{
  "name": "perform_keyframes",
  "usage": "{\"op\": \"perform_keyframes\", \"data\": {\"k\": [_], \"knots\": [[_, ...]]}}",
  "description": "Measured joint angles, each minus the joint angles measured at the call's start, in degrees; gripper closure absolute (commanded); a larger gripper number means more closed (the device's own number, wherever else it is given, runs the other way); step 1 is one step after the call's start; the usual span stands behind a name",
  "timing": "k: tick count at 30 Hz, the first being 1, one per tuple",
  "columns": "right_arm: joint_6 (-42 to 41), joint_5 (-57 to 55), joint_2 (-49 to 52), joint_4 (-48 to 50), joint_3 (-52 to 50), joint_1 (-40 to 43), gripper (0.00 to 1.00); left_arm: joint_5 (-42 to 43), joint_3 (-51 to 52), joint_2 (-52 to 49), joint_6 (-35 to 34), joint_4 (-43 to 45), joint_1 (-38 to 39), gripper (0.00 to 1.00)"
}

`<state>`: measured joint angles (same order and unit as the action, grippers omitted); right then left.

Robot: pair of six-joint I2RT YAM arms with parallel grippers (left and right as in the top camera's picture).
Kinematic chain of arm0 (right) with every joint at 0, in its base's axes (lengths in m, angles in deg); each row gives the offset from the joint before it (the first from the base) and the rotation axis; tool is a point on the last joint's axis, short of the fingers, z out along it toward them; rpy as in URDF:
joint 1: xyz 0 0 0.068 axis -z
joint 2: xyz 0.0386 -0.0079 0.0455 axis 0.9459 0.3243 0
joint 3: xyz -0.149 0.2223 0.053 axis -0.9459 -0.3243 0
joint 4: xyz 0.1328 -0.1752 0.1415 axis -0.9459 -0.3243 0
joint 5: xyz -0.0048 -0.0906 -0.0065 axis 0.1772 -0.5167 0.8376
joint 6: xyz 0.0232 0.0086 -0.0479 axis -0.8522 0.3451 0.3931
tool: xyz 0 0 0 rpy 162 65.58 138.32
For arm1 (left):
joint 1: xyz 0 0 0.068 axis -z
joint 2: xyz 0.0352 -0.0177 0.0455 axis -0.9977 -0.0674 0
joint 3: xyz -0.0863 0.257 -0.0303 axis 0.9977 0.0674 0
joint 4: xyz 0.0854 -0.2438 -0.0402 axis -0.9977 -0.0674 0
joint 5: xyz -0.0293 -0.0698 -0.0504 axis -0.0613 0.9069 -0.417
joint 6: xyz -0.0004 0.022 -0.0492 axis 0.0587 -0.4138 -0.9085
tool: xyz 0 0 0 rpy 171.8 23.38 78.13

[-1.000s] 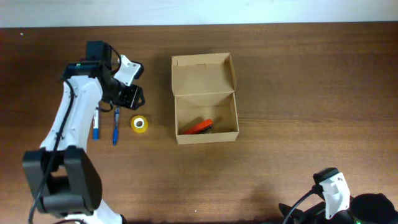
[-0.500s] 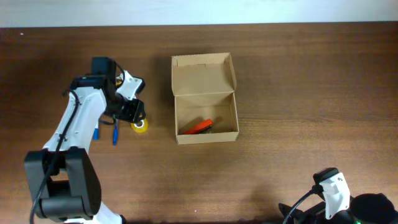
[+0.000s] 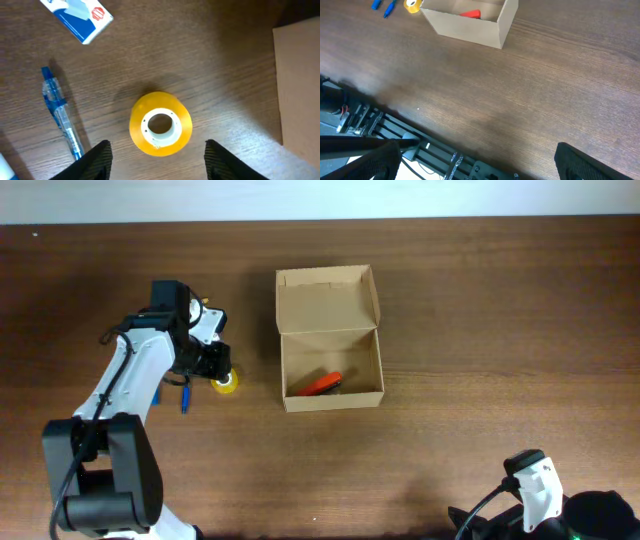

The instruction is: Pack container

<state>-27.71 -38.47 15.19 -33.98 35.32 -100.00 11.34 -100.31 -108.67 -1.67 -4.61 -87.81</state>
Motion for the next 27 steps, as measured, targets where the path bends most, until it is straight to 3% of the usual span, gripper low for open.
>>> {"op": "perform_keyframes", "data": {"k": [10, 27], "knots": [[0.0, 0.0, 0.0, 0.0, 0.0, 0.0, 0.01, -0.2, 0.0, 0.0, -1.3, 0.6, 0.0, 0.18], [0.0, 0.0, 0.0, 0.0, 0.0, 0.0, 0.01, 0.0, 5.9, 0.0, -1.5, 2.3, 2.0, 0.18]]}}
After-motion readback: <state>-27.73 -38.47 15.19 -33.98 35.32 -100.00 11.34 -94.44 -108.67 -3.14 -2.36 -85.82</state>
